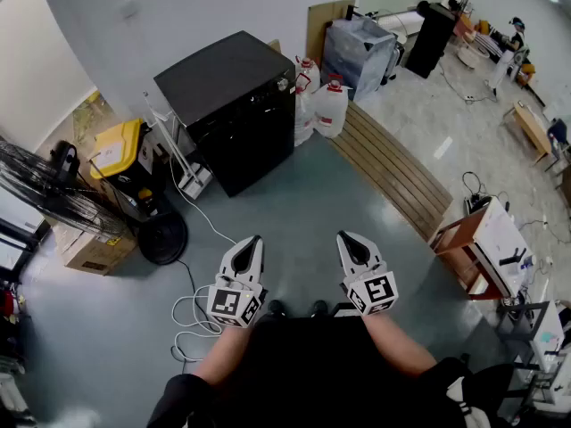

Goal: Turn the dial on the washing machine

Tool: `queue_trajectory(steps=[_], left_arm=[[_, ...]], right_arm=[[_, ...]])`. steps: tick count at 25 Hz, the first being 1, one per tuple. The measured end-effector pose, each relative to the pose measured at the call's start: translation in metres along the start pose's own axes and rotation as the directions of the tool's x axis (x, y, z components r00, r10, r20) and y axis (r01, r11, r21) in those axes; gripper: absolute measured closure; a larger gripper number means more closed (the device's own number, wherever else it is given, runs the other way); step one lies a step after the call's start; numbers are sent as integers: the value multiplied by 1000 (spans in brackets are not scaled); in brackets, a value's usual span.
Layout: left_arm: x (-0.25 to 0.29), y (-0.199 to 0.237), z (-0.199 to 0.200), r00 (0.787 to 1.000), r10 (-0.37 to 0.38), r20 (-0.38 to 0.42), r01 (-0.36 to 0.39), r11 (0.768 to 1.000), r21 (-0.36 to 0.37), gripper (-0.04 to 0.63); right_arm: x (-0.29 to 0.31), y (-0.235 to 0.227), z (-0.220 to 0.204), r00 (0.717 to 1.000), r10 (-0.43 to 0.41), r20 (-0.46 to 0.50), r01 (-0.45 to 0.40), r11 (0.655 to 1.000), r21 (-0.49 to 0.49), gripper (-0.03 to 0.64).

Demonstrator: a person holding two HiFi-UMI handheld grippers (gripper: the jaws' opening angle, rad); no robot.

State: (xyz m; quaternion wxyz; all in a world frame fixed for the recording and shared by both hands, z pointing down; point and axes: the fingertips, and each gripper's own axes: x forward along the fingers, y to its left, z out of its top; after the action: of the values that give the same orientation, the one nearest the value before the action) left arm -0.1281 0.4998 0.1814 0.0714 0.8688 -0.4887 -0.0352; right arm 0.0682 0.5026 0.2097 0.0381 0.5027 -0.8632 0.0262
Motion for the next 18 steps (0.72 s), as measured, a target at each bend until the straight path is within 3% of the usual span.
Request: queue_trajectory(steps=[6,11,13,18], left_arm=[[10,-28,1,1000,-16,-17,16,1000,16,581],[12,-50,4,996,-94,-7,94,996,5,580],[13,-57,4,994,-109,-4,109,994,-1,580],[18,-67,-5,998,-68,-16,68,998,7,580]], right_arm=[[-17,-18,17,999,-12,46,11,1000,6,595],[-37,-40,13,994,-32,105,21,994,106,594],[-42,-54,13,995,-40,94,32,996,81,594],[-55,-75,15,996,-44,72,41,999,35,594]])
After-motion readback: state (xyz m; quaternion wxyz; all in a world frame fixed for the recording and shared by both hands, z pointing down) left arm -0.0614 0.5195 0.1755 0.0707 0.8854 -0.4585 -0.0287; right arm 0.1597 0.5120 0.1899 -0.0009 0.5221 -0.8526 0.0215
